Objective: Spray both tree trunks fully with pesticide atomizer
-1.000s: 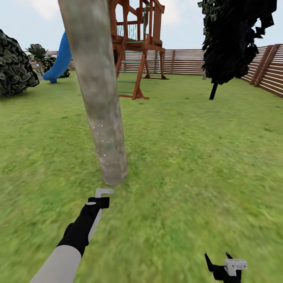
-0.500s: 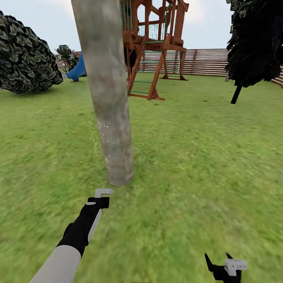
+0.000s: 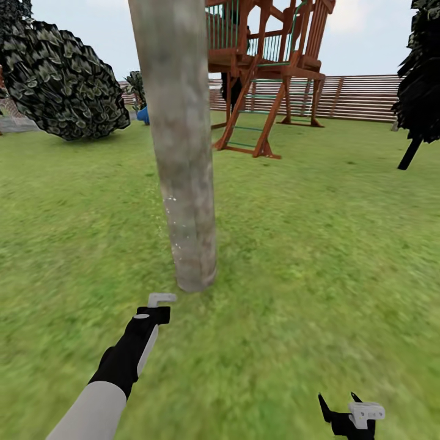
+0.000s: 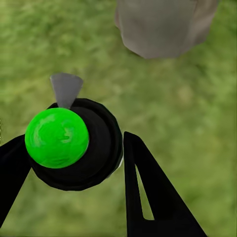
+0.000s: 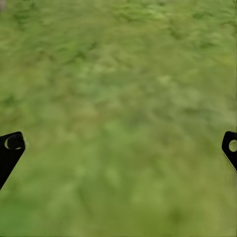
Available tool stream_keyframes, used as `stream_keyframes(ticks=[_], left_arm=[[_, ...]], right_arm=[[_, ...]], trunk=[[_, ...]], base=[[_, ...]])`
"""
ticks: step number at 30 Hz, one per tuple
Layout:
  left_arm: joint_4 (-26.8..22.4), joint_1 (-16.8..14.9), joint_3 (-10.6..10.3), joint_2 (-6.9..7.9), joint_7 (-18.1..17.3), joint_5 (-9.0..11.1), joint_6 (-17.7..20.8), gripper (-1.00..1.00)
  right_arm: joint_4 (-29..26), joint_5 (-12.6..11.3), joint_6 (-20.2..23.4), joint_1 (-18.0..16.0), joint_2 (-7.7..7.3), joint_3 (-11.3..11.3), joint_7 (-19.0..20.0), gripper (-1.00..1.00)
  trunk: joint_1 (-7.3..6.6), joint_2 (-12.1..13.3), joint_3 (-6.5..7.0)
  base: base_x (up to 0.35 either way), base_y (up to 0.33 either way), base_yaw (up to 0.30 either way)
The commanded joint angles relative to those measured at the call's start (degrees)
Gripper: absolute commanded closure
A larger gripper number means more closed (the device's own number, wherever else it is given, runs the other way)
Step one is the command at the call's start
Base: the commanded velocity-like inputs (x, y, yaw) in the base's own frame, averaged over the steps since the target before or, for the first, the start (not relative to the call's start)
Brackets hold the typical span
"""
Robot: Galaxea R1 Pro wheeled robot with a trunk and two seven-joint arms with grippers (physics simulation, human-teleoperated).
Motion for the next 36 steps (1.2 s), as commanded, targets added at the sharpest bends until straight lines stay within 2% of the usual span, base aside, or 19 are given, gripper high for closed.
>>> stream_keyframes(ticks=[1, 11, 22, 36], left_arm=[[0.01, -0.02, 0.0, 0.0, 0.0, -0.03, 0.0, 1.0], [0.0, -0.01, 0.0, 0.0, 0.0, 0.06, 0.0, 1.0], [0.0, 0.01, 0.0, 0.0, 0.0, 0.06, 0.0, 1.0], [0.08, 0.02, 0.0, 0.0, 0.0, 0.06, 0.0, 1.0]], right_arm=[[0.0, 0.0, 0.0, 0.0, 0.0, 0.0, 0.0, -1.0], [0.0, 0.0, 0.0, 0.0, 0.0, 0.0, 0.0, -1.0], [0.0, -0.01, 0.0, 0.0, 0.0, 0.0, 0.0, -1.0], [0.0, 0.0, 0.0, 0.0, 0.0, 0.0, 0.0, -1.0]], trunk=[[0.0, 0.0, 0.0], [0.0, 0.0, 0.0], [0.0, 0.0, 0.0], [0.0, 0.0, 0.0]], base=[[0.137, -0.275, 0.277], [0.041, -0.275, 0.26], [0.0, -0.275, 0.046], [0.0, -0.275, 0.271]])
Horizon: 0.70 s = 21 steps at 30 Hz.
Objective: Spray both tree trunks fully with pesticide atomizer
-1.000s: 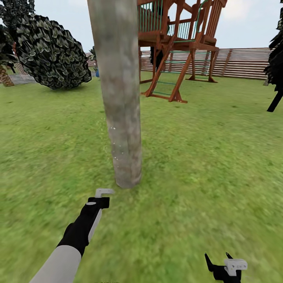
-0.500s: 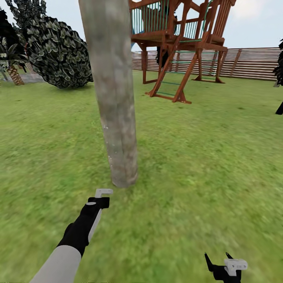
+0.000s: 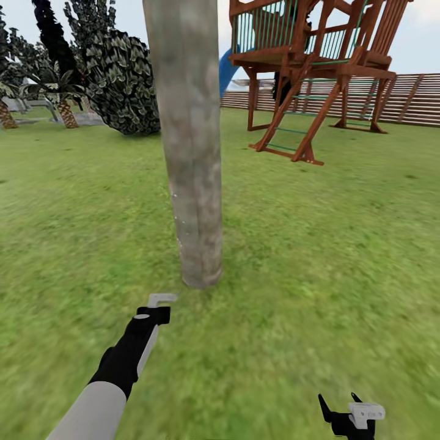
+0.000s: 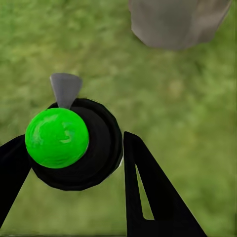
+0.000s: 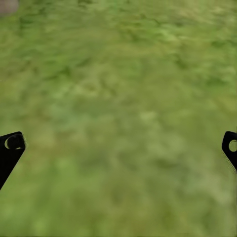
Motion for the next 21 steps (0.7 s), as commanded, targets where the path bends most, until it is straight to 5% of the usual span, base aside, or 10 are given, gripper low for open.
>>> stream_keyframes(ticks=[1, 13, 21], left_arm=[[0.0, 0.0, 0.0, 0.0, 0.0, -0.03, 0.0, 1.0], [0.0, 0.0, 0.0, 0.0, 0.0, -0.03, 0.0, 1.0], [0.0, 0.01, 0.0, 0.0, 0.0, -0.03, 0.0, 1.0]], right_arm=[[0.0, 0.0, 0.0, 0.0, 0.0, 0.0, 0.0, -1.0], [0.0, -0.01, 0.0, 0.0, 0.0, 0.0, 0.0, -1.0], [0.0, 0.0, 0.0, 0.0, 0.0, 0.0, 0.0, -1.0]], trunk=[[0.0, 0.0, 0.0], [0.0, 0.0, 0.0], [0.0, 0.0, 0.0]], base=[[0.0, -0.275, 0.257], [0.0, -0.275, 0.212], [0.044, -0.275, 0.08]])
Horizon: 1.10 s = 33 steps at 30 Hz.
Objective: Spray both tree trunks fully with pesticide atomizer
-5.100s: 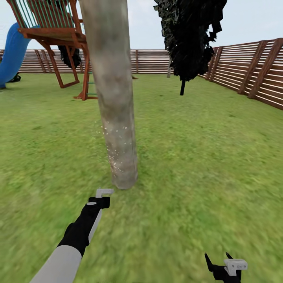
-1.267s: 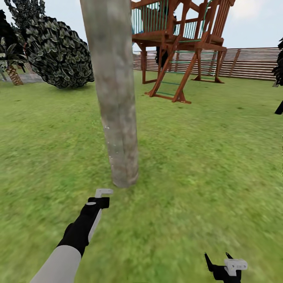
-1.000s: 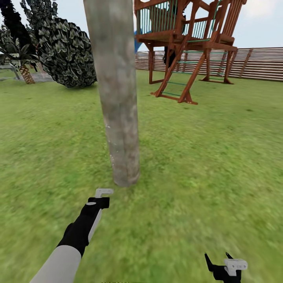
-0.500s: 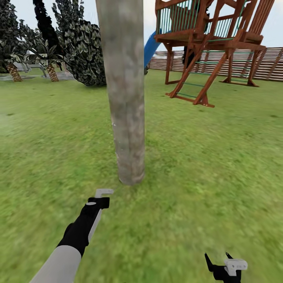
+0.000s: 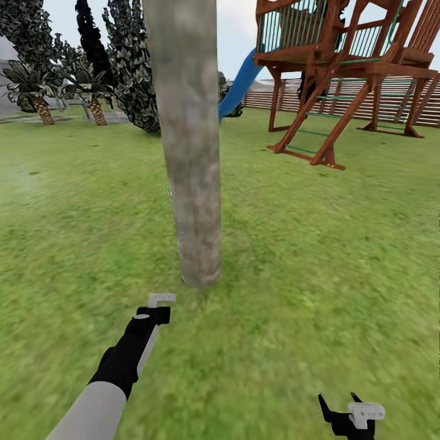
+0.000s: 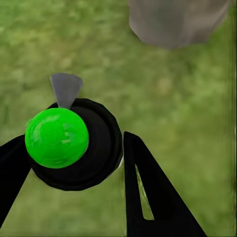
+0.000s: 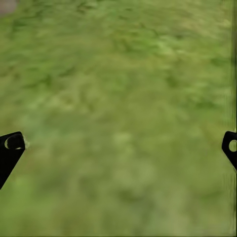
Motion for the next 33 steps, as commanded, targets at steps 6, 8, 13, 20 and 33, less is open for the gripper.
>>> stream_keyframes(ticks=[6, 8, 13, 20, 33], left_arm=[[0.17, 0.0, 0.0, 0.0, 0.0, 0.0, -0.02, 1.0], [1.27, 0.0, 0.0, 0.0, 0.0, 0.09, -0.08, 1.0], [1.5, -0.5, -0.32, -0.61, -0.08, 0.15, -0.26, 1.0], [0.65, -1.58, -8.68, -3.44, -1.12, 0.33, -0.42, 1.0], [2.96, -9.72, -7.4, -1.89, -1.0, 7.29, 6.91, 1.0]], right_arm=[[0.0, 0.0, 0.0, 0.0, 0.0, 0.0, 0.0, -1.0], [0.0, -0.04, 0.0, 0.0, 0.0, 0.0, 0.0, -1.0], [0.0, -0.08, 0.0, 0.0, 0.0, 0.0, 0.0, -1.0], [0.0, -0.04, 0.0, 0.0, 0.0, 0.0, 0.0, -1.0], [0.0, -0.07, 0.0, 0.0, 0.0, 0.0, 0.0, -1.0]], trunk=[[0.0, 0.0, 0.0], [0.0, 0.0, 0.0], [0.0, 0.0, 0.0], [0.0, 0.0, 0.0], [0.0, 0.0, 0.0]], base=[[0.146, -0.266, 0.001], [0.044, -0.068, 0.0], [0.005, -0.007, 0.0], [0.0, 0.0, 0.0], [0.0, 0.0, 0.0]])
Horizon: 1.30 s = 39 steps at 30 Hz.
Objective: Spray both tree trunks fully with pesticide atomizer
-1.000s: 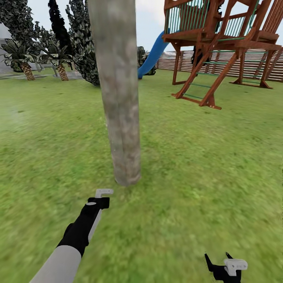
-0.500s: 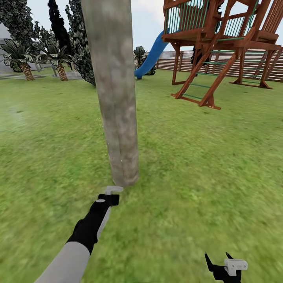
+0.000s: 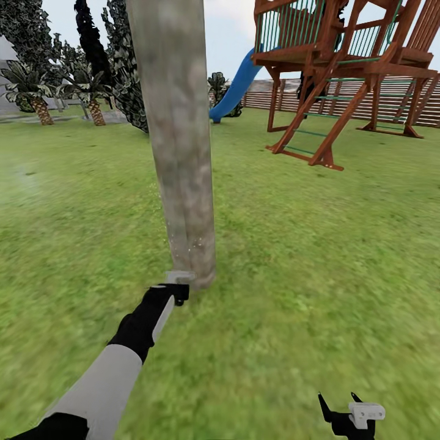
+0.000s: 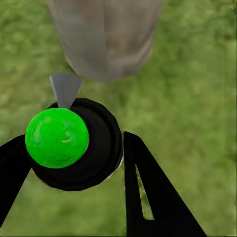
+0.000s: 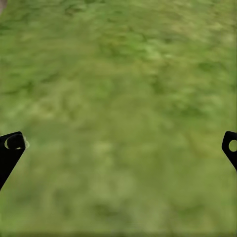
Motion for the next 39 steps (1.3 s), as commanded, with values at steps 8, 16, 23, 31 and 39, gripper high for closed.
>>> stream_keyframes(ticks=[8, 16, 23, 31, 39], left_arm=[[-0.57, -1.38, -1.88, 3.28, -0.05, -0.6, 1.88, 1.0], [-3.54, -1.53, -0.17, -0.97, -0.11, -0.44, 5.07, 1.0], [-6.22, -3.03, -1.4, 2.85, 0.18, -0.88, 6.85, 1.0], [-10.0, -2.67, -0.55, 2.8, 0.12, -0.63, 8.51, 1.0], [-13.36, -3.13, -0.21, 5.84, 0.31, -0.83, 10.55, 1.0]], right_arm=[[0.0, -0.01, 0.0, 0.0, 0.0, 0.0, 0.0, -1.0], [0.0, -0.01, 0.0, 0.0, 0.0, 0.0, 0.0, -1.0], [0.0, -0.01, 0.0, 0.0, 0.0, 0.0, 0.0, -1.0], [0.0, 0.0, 0.0, 0.0, 0.0, 0.0, 0.0, -1.0], [0.0, 0.0, 0.0, 0.0, 0.0, 0.0, 0.0, -1.0]], trunk=[[0.0, 0.0, 0.0], [0.0, 0.0, 0.0], [0.0, 0.0, 0.0], [0.0, 0.0, 0.0], [0.0, 0.0, 0.0]], base=[[0.0, 0.0, 0.0], [0.0, 0.0, 0.0], [0.0, 0.0, 0.0], [-0.045, 0.0, 0.0], [-0.044, 0.0, 0.0]])
